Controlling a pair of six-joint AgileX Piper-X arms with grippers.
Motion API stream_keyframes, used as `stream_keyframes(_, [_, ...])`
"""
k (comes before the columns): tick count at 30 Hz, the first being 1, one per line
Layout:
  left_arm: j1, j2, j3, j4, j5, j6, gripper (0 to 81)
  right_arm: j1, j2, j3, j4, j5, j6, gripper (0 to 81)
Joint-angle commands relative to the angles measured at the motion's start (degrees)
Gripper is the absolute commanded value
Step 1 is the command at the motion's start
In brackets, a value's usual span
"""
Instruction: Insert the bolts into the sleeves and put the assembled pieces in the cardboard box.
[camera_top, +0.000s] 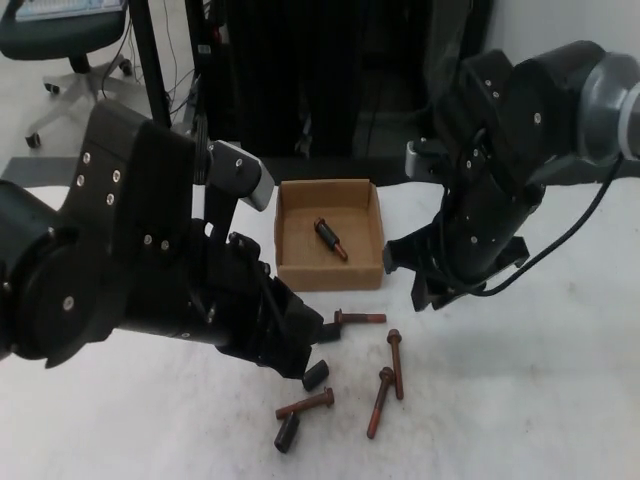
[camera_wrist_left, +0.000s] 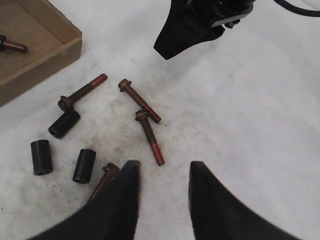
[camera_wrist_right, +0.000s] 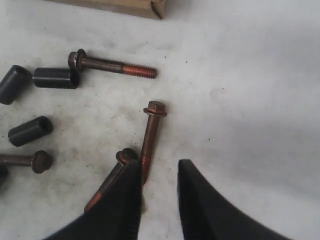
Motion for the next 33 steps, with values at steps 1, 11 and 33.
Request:
stream_keyframes(1, [-0.25, -0.7, -0.68, -0.46, -0.43, -0.02, 31.5, 0.12, 0.22, 0.07, -0.53, -0.21, 0.89, 23.7])
stream_keyframes(11, [-0.25, -0.7, -0.68, -0.46, -0.78, 0.15, 31.5, 3.96, 5.24, 0.07, 0.55, -0.21, 0.89, 23.7])
stream_keyframes(33, [-0.25, -0.7, -0.68, -0.46, -0.78, 0.15, 31.5, 4.51, 11.82, -0.1, -2.27, 1.76, 0.89, 23.7])
